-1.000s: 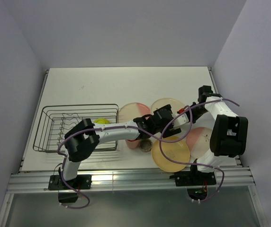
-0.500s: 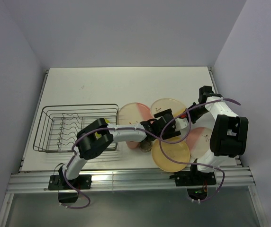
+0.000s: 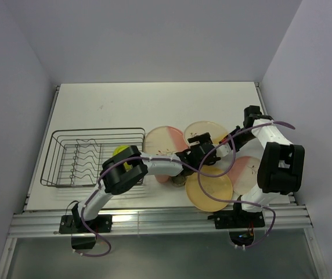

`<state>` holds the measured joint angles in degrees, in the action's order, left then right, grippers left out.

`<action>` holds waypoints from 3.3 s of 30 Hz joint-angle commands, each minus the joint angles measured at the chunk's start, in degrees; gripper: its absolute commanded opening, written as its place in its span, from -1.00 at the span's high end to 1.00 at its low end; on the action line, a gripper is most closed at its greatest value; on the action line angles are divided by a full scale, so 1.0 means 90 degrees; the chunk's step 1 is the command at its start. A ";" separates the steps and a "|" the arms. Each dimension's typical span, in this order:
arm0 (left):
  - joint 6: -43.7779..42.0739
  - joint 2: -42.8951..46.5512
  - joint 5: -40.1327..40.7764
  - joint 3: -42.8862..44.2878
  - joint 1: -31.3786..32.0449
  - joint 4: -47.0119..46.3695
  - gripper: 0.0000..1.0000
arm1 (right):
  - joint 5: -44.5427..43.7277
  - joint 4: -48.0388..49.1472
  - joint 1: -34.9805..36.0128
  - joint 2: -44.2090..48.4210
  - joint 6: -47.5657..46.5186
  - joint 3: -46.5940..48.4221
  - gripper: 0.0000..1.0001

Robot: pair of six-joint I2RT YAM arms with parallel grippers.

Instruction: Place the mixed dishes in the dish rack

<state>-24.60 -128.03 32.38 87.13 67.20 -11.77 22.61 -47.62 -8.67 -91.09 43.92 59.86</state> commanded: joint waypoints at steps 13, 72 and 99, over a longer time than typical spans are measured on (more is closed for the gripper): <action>-0.0460 0.0143 0.0318 -0.0218 0.0072 -0.0333 0.70 | 0.0476 -0.0237 -0.0053 0.0521 -0.0066 0.0185 1.00; 0.3767 0.3181 -0.1362 0.3169 -0.1411 0.3328 1.00 | 0.0095 -0.0823 0.0191 0.2738 -0.0173 0.1425 -0.38; 0.5692 0.5240 -0.0045 0.2770 -0.3257 0.5594 1.00 | 0.0105 -0.0305 0.1117 0.2211 -0.0046 0.1289 -0.36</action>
<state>23.38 -87.57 26.02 111.94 38.70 42.19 23.46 -53.04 -0.30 -70.94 43.68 71.13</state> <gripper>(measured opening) 0.224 0.684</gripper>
